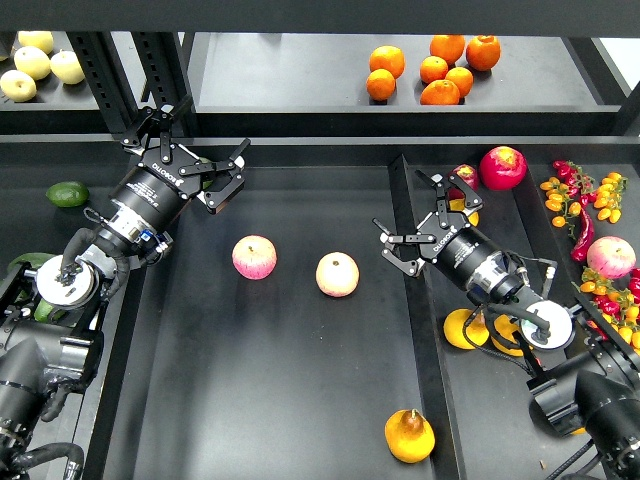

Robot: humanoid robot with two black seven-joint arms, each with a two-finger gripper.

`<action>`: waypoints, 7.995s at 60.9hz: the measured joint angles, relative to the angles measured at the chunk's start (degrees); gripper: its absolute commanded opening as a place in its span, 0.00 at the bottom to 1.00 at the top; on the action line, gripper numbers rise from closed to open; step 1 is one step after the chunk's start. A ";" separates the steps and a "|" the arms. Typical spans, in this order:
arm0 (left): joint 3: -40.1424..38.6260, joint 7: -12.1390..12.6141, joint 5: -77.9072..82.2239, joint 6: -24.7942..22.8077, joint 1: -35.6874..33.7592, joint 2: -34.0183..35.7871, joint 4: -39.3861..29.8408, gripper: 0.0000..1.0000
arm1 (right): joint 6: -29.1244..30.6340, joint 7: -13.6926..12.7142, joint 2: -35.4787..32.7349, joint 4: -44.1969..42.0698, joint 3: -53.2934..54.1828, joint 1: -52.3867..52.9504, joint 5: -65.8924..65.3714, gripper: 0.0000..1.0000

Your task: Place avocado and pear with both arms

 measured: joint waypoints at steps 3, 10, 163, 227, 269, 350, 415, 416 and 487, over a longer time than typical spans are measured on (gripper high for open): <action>0.16 -0.10 -0.39 0.00 0.36 0.00 0.14 0.99 | 0.00 -0.09 0.00 0.13 0.00 0.00 -0.01 0.99; 1.24 -0.17 -0.69 0.00 1.22 0.00 0.28 0.99 | 0.00 -0.14 0.00 0.31 0.00 0.00 -0.01 0.99; 6.10 -5.64 -0.03 0.00 5.57 0.00 2.59 0.99 | 0.00 -15.65 -28.33 14.26 -66.35 28.81 0.15 0.99; 6.10 -5.64 -0.03 0.00 5.92 0.00 2.59 0.99 | 0.00 -15.68 -24.87 14.36 -70.48 22.61 -3.36 0.99; 6.10 -5.64 -0.03 0.00 6.44 0.00 2.78 0.99 | 0.00 -15.67 -22.49 14.57 -71.59 18.83 -3.82 0.99; 6.20 -5.64 -0.03 0.00 7.42 0.00 1.64 0.99 | 0.01 -15.67 -18.96 9.38 -70.52 15.50 -3.72 0.46; 6.37 -5.64 0.05 0.00 7.86 0.00 1.65 0.99 | 0.02 -15.67 -20.86 11.17 -65.60 17.90 6.95 0.02; 6.37 -5.64 0.05 0.00 7.86 0.00 1.66 0.99 | 0.02 -15.67 -21.14 11.31 -65.60 18.25 7.37 0.02; 6.37 -5.55 0.06 0.00 7.86 0.00 1.62 0.99 | 0.00 -15.67 -43.05 13.28 -72.18 20.28 16.60 0.06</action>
